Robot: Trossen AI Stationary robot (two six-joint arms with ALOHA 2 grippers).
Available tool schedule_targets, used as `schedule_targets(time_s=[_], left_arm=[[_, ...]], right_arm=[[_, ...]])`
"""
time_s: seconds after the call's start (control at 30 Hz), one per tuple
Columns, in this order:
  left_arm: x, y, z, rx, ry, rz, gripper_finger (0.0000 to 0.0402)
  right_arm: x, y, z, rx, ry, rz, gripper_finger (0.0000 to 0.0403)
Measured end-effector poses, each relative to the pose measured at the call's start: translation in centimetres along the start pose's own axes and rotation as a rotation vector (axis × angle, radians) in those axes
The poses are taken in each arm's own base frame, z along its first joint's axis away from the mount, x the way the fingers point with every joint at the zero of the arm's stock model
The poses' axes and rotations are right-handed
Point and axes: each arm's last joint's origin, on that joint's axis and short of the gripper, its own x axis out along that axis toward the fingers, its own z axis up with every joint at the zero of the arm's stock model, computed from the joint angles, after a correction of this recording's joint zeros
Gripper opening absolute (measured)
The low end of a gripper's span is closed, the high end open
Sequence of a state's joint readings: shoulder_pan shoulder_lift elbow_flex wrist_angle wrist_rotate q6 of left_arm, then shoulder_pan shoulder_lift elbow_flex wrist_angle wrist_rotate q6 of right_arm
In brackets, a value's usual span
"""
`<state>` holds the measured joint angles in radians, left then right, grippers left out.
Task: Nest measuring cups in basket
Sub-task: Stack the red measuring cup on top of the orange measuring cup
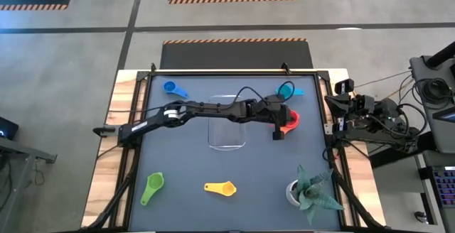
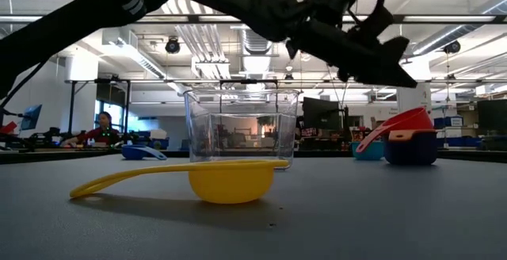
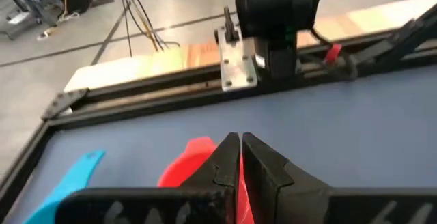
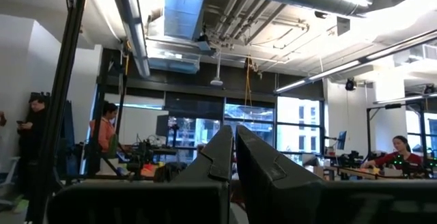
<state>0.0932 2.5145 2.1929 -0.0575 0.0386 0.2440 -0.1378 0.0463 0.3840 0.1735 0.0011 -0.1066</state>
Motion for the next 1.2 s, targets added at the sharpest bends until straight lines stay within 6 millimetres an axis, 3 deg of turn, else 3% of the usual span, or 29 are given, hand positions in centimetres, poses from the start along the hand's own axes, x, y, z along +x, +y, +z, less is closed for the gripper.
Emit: schedule_targets(time_s=[0.47,1.2], left_arm=[[2.0,-0.6,-2.7,0.001,0.000,-0.014,0.0000],[2.4,-0.6,-3.4,-0.046,-0.001,-0.015,0.0000]], right_arm=[[0.0,0.0,-0.1,-0.010,0.005,-0.002,0.0009],[0.0,0.0,0.0,-0.015,0.001,-0.001,0.0009]])
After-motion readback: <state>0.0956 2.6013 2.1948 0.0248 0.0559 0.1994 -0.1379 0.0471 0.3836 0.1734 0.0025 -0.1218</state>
